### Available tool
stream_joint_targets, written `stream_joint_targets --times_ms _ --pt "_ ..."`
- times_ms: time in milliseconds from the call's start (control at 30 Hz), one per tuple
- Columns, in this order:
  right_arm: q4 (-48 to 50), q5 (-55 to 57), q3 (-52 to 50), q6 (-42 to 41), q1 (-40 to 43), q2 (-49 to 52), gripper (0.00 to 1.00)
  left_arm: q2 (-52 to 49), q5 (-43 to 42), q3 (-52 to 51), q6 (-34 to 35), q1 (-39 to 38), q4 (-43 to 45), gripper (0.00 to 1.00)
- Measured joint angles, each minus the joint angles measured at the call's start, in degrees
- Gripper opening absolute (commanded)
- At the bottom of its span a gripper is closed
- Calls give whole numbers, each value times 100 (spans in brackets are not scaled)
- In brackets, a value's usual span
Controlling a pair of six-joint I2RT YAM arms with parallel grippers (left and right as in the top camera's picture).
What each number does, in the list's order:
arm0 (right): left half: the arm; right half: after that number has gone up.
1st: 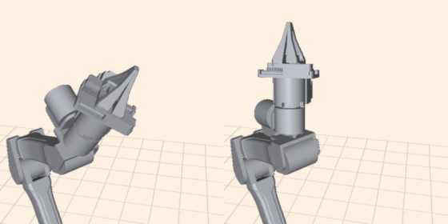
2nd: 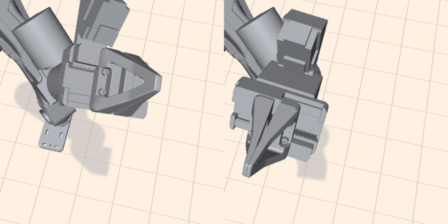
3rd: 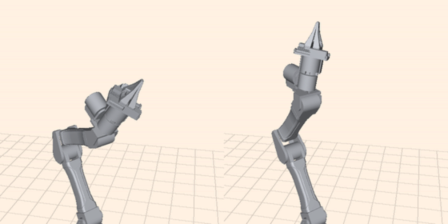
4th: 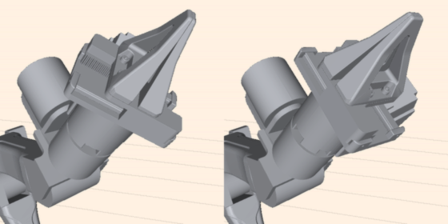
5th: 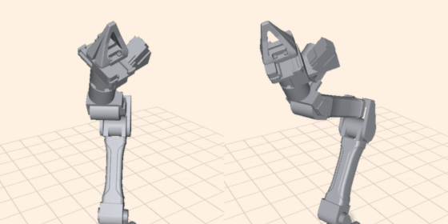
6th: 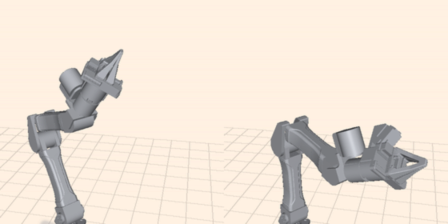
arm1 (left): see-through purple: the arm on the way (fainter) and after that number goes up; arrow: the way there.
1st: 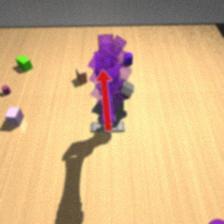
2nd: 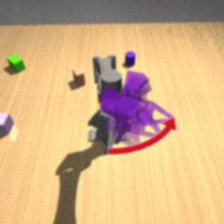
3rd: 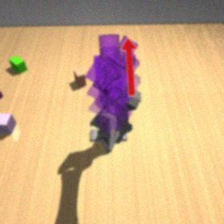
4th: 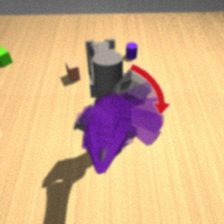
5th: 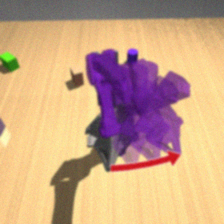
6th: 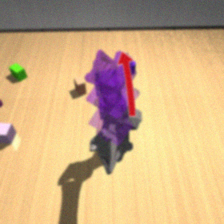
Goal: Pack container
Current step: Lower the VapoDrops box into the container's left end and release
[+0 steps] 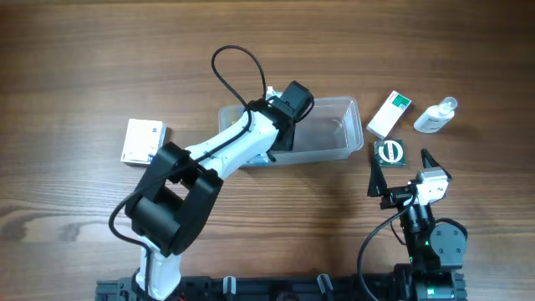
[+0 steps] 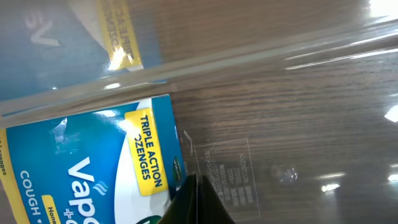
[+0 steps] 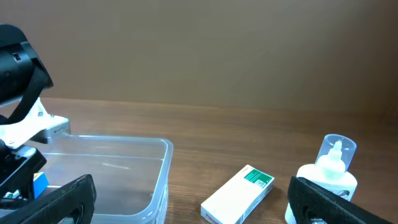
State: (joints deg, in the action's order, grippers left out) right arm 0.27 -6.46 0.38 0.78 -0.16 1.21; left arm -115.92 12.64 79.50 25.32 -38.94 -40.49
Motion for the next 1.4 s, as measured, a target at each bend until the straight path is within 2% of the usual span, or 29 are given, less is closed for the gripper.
stream_joint_targets --times_ms 267,300,367,600,667,733,933,1133,1233,1400 --pt "0 0 0 0 0 0 100 74 90 0 -295 4 -133 4" --pt "0 0 0 0 0 0 100 76 105 0 -334 7 -149 5" --pt "0 0 0 0 0 0 100 79 105 0 -389 7 -153 14" --pt "0 0 0 0 0 0 100 409 249 7 -494 37 -284 21" --pt "0 0 0 0 0 0 100 734 297 15 -496 133 -343 20" --pt "0 0 0 0 0 0 100 1176 343 28 -485 291 -483 4" --pt "0 0 0 0 0 0 100 2288 216 131 107 680 -1478 4" --pt "0 0 0 0 0 0 100 2400 -649 164 671 629 -2944 4" --pt "0 0 0 0 0 0 100 2400 -835 157 850 542 -3309 4" --pt "0 0 0 0 0 0 100 2400 -962 -46 1001 391 -3274 4"
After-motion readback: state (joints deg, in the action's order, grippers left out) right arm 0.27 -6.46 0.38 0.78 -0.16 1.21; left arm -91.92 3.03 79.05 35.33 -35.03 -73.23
